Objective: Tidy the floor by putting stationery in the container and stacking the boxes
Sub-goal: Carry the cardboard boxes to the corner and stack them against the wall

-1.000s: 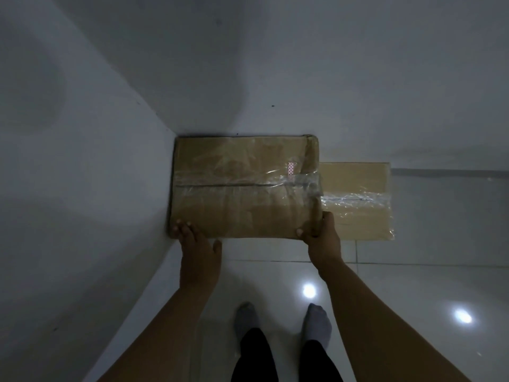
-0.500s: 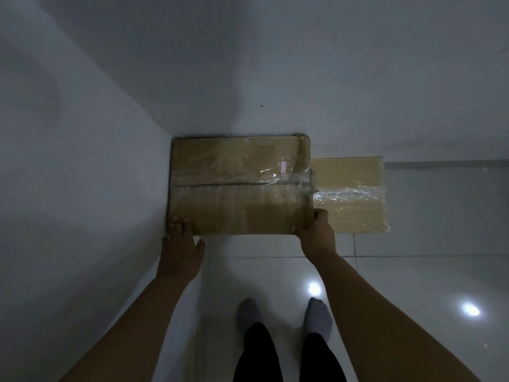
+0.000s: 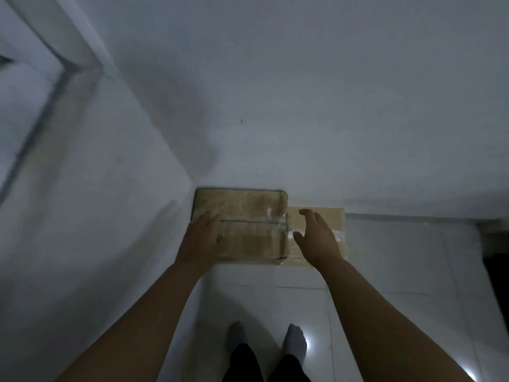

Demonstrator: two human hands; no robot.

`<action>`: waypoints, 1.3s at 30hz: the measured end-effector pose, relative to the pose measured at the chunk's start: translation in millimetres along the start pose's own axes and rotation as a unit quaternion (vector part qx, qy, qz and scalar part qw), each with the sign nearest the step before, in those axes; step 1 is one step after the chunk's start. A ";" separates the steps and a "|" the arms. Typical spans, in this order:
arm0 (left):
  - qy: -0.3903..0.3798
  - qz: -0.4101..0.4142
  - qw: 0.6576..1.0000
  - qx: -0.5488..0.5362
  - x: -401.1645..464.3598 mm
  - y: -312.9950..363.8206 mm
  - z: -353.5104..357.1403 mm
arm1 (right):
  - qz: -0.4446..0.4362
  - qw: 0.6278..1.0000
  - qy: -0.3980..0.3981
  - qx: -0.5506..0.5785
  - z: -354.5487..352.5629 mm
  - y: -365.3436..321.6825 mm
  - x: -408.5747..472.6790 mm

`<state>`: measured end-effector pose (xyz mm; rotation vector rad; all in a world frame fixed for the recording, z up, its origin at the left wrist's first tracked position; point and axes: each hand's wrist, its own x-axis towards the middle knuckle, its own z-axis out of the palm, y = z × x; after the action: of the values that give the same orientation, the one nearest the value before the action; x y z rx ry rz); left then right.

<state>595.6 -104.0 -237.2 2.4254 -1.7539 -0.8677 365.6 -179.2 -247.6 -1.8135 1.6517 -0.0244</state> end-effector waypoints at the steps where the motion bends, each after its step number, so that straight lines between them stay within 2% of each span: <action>1: 0.022 0.016 1.000 -0.001 -5.9 12.9 -20.3 | -0.016 1.000 0.013 -0.012 -20.5 -12.1 -6.3; 7: 0.078 0.087 0.993 -0.009 -30.1 70.4 -118.7 | -0.100 0.990 0.062 -0.075 -115.6 -74.6 -40.2; 15: 0.166 0.152 0.974 -0.032 -75.8 109.9 -210.9 | -0.152 0.975 0.144 -0.071 -189.7 -124.6 -88.3; 23: 0.131 0.191 0.972 -0.042 -105.9 133.8 -228.8 | -0.120 0.979 0.165 -0.022 -203.4 -135.0 -127.7; 29: 0.104 0.230 0.967 -0.043 -108.9 177.1 -217.7 | -0.085 0.980 0.179 0.005 -226.8 -104.0 -151.1; 33: 0.067 0.277 0.958 -0.044 -114.3 221.7 -196.5 | -0.047 0.980 0.191 0.020 -251.9 -58.1 -178.2; 39: 0.028 0.361 0.931 -0.046 -143.1 325.2 -149.7 | 0.021 0.970 0.239 0.038 -295.4 35.5 -240.6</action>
<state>349.7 -140.8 57.5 1.5081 -2.2569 -0.7389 157.0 -99.6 63.2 -1.8047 1.9820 -0.5372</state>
